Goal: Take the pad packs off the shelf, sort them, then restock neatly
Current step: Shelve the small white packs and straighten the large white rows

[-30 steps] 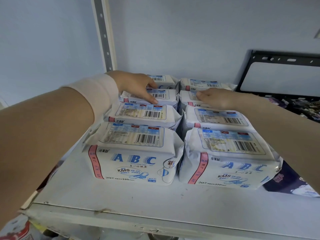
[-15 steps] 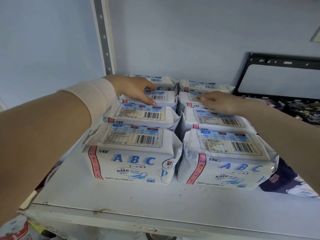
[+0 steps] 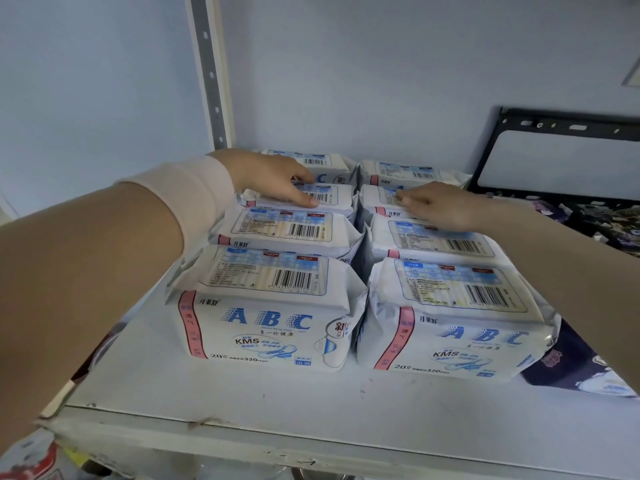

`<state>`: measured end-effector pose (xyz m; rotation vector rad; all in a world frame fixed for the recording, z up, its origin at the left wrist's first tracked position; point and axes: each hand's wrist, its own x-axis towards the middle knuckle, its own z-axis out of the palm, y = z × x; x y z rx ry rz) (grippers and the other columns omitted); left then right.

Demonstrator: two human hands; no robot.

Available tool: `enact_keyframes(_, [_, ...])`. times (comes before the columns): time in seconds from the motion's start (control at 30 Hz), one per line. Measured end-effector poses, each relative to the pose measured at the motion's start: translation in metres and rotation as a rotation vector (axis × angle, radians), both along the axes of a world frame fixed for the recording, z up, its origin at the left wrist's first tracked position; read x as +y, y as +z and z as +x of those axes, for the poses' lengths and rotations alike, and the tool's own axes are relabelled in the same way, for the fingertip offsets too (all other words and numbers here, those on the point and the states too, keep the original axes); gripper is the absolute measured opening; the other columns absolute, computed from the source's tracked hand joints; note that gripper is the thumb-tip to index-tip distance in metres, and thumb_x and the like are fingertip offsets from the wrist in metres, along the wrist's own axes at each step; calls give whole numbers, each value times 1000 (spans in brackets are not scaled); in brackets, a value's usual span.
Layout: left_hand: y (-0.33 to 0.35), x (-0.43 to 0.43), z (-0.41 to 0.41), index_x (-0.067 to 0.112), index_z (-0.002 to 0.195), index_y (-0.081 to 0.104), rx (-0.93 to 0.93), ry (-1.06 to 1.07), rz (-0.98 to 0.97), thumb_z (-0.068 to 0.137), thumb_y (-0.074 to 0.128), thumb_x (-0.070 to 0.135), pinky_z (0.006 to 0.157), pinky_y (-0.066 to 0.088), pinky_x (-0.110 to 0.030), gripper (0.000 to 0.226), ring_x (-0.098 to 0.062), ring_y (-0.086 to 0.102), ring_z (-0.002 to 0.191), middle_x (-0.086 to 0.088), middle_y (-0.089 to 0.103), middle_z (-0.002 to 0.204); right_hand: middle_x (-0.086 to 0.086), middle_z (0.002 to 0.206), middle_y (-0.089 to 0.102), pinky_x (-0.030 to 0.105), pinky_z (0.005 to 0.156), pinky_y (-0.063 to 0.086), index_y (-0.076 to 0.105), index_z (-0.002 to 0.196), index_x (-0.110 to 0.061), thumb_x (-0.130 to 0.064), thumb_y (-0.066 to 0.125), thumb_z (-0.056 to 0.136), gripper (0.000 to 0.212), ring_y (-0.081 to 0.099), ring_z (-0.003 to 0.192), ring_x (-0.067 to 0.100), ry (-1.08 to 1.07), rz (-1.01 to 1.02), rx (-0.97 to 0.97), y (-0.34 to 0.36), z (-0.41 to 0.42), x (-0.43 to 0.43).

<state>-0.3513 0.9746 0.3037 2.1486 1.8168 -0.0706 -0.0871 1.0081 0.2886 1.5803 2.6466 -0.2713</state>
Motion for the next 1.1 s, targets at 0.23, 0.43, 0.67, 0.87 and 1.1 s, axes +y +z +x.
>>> enact_keyframes(0.23, [4,18,-2,19,129,52,-44,2,122,94,41,47,99,34,-28,47,-17,47,117,0,51,133,3,145,41,26,101,28,40,139,-21,-45,22,99,50,36,132,22,-29,74,21,11,-3,5])
enact_keyframes(0.43, [4,56,-2,17,138,39,-74,59,217,91,46,49,103,32,-29,58,-19,42,125,-3,43,141,3,150,33,28,105,25,35,143,-20,-43,24,100,49,33,134,23,-59,213,149,17,-13,41])
enact_keyframes(0.67, [-9,83,-1,20,147,20,89,155,141,85,50,58,113,22,-41,78,-22,27,138,0,22,153,2,155,20,27,111,16,21,147,-25,-50,24,97,56,18,142,20,-45,125,63,6,-17,77])
enact_keyframes(0.87, [-13,92,-5,17,129,45,191,112,110,83,50,60,102,38,-44,63,-22,51,110,-4,51,129,1,156,15,28,113,12,18,148,-26,-52,24,96,58,11,144,20,-36,96,19,3,-17,86])
enact_keyframes(1.1, [-2,95,-6,20,144,28,237,137,82,82,55,57,108,32,-44,77,-24,37,130,-2,33,147,1,151,31,31,108,24,32,143,-28,-56,28,94,57,31,136,24,-58,39,-17,-1,-17,88])
